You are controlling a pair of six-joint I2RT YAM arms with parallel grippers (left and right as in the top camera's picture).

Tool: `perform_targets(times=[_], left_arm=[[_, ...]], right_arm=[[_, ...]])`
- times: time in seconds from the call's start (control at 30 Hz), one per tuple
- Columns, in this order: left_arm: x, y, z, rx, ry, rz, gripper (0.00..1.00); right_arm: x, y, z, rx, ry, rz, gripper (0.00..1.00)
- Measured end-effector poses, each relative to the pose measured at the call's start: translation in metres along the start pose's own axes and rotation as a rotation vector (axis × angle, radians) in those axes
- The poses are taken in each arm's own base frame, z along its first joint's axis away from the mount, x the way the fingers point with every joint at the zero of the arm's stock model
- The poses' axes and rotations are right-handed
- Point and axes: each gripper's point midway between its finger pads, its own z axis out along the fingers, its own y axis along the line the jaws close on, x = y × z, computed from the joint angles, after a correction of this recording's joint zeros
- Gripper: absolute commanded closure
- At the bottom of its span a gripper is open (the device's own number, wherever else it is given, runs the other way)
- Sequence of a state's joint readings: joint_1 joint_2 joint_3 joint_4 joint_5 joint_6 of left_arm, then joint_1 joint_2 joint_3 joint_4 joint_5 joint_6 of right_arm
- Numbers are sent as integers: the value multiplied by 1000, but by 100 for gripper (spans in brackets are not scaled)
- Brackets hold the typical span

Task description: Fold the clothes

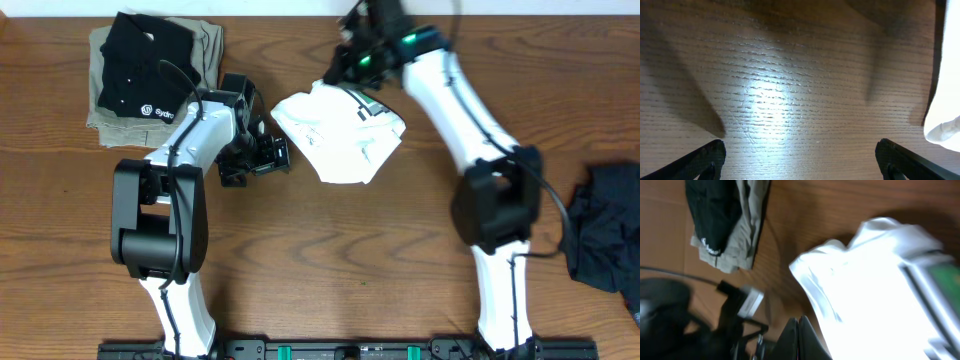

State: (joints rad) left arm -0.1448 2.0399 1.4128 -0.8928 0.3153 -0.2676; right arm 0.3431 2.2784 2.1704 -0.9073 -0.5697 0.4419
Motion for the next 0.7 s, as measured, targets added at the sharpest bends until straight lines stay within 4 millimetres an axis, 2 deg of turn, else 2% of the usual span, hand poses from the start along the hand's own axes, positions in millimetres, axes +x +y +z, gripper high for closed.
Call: perform_targets(times=[0.07, 0.13, 0.2, 0.33, 0.47, 0.57, 0.7], left_arm=[[0, 0, 0, 0, 0, 0, 3], [0, 0, 0, 0, 0, 0, 2], [0, 0, 0, 1, -2, 0, 3], [-1, 0, 0, 0, -2, 1, 3], [0, 0, 0, 0, -1, 0, 3], [0, 0, 0, 0, 0, 0, 2], [0, 0, 0, 0, 0, 0, 3]], right_arm=[[1, -6, -16, 18, 4, 1, 99], [3, -15, -17, 32, 16, -6, 99], [12, -26, -6, 42, 47, -7, 99], [34, -46, 28, 18, 110, -14, 99], [75, -72, 53, 30, 221, 48, 99], [105, -87, 57, 61, 314, 117, 99], [123, -95, 52, 103, 376, 164, 99]])
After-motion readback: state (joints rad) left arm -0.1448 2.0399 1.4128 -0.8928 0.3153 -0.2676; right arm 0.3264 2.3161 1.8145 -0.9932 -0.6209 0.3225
